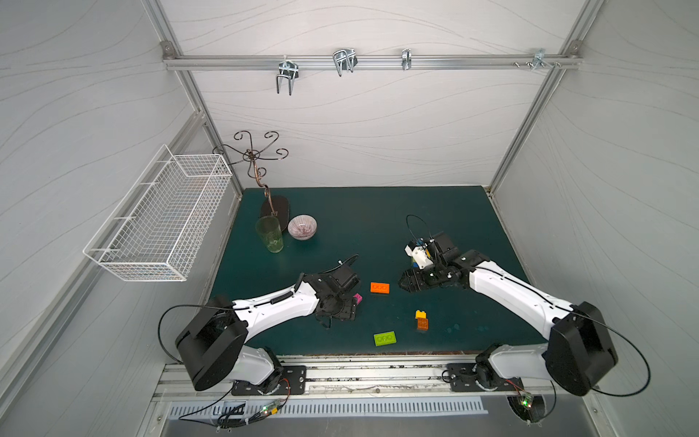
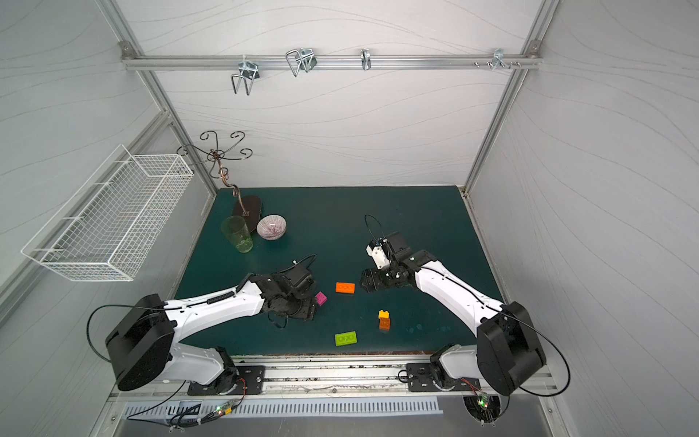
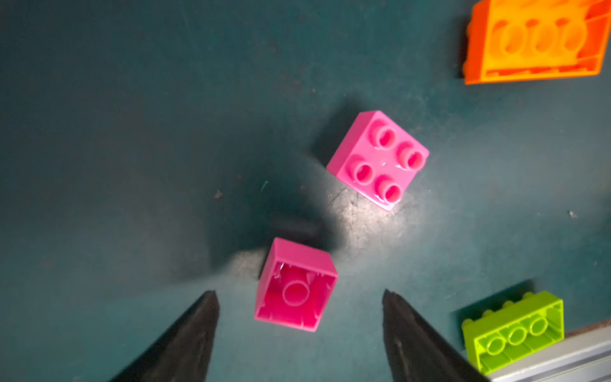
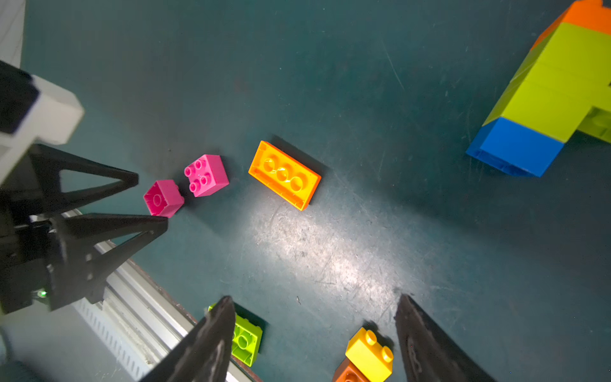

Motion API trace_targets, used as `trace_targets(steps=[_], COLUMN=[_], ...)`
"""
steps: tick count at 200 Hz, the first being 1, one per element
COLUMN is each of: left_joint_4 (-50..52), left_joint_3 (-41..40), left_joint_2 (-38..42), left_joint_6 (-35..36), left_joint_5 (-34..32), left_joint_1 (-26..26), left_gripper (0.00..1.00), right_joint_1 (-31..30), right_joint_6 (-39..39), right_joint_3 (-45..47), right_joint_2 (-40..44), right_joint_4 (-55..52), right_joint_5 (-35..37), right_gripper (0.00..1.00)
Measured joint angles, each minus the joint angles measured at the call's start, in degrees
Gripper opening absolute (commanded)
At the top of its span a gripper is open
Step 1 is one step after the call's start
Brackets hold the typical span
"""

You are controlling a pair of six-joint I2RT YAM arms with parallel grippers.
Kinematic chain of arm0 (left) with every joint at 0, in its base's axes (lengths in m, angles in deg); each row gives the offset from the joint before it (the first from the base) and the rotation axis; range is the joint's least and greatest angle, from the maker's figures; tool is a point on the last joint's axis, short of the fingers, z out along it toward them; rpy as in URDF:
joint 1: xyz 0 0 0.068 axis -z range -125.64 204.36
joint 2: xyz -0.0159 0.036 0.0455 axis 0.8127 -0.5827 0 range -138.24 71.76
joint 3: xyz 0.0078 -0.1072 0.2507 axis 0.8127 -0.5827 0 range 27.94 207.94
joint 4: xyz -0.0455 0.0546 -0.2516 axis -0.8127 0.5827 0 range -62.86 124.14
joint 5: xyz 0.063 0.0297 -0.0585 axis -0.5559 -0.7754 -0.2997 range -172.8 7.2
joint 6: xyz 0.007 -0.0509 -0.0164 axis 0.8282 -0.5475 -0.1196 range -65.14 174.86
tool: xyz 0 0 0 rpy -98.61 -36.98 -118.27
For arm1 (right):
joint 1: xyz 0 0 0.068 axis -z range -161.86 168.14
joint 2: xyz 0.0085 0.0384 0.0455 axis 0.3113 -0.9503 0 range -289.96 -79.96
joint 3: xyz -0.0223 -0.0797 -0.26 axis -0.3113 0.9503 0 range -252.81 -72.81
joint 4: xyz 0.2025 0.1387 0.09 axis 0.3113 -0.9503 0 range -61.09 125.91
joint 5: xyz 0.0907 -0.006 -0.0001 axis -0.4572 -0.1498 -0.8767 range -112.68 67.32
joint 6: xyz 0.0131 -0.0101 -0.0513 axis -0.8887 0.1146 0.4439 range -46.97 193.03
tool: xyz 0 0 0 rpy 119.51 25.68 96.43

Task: Assemble the letter p with lego
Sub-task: Pick up the lego brick from the center of the board.

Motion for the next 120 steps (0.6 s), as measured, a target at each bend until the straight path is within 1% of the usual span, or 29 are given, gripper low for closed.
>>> trace_targets(steps=[9, 35, 51, 79, 102, 120], left_joint_4=[0.02, -0.04, -0.02, -0.02, -0.02, -0.02], left_joint_3=[0.02, 0.24, 0.70, 1.38, 1.97, 2.12], left_joint_2=[-0.63, -2.38, -3.39, -4.33, -4.83, -5.09], left_joint_6=[0.33, 1.07, 1.44, 2.27, 2.86, 3.06], left_joint_5=[0.04, 0.35, 0.52, 0.50, 0.22, -0.31], left_joint_1=[0.13, 0.76, 0.92, 1.01, 1.03, 1.03], left_gripper=[0.69, 0.65, 0.60, 0.58, 0.51, 0.43], right_joint_1=[0.26, 0.85, 1.07, 1.60, 2.32, 2.89], right_joint_6=[-0.17, -0.57, -0.61, -0.66, -0.63, -0.66], right_joint_3=[0.42, 1.29, 1.57, 2.08, 2.49, 2.80], right_joint_2=[0.22, 0.87, 1.11, 2.08, 3.37, 4.31], right_joint_4=[0.28, 0.52, 0.76, 0.87, 0.98, 1.03], right_joint_5=[-0.33, -1.36, -1.75, -2.36, -2.62, -2.82], right_gripper=[0.77, 0.76, 0.76, 0.75, 0.75, 0.74])
